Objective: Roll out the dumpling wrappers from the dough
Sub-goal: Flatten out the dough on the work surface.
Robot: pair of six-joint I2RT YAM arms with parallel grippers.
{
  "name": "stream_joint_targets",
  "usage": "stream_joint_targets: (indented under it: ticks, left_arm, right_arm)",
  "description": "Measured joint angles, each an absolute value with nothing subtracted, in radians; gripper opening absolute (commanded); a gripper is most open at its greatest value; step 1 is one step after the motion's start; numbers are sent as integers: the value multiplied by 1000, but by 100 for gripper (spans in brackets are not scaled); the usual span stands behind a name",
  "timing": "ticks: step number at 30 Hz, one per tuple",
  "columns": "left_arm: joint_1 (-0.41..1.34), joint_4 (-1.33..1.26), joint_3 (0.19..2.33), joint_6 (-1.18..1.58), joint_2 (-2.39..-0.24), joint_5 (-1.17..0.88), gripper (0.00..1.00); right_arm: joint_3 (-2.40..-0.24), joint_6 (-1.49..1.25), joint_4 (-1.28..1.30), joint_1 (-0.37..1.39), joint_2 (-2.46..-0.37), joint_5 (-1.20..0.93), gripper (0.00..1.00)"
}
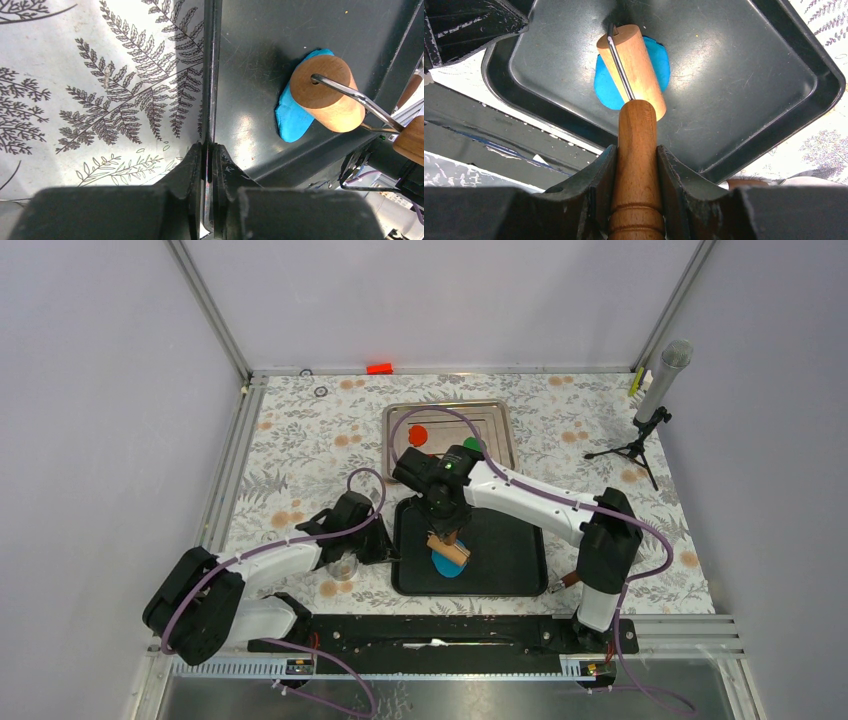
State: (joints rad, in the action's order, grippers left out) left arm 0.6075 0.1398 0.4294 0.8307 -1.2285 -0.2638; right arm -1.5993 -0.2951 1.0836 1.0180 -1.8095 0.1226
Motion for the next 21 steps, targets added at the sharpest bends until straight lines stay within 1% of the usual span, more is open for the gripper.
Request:
stream_joint_targets:
  ticks: [21]
  left_arm:
    - [609, 74, 398, 851, -1219, -263, 0]
  right_arm:
    - [-1603, -296, 1079, 970, -1821, 144, 0]
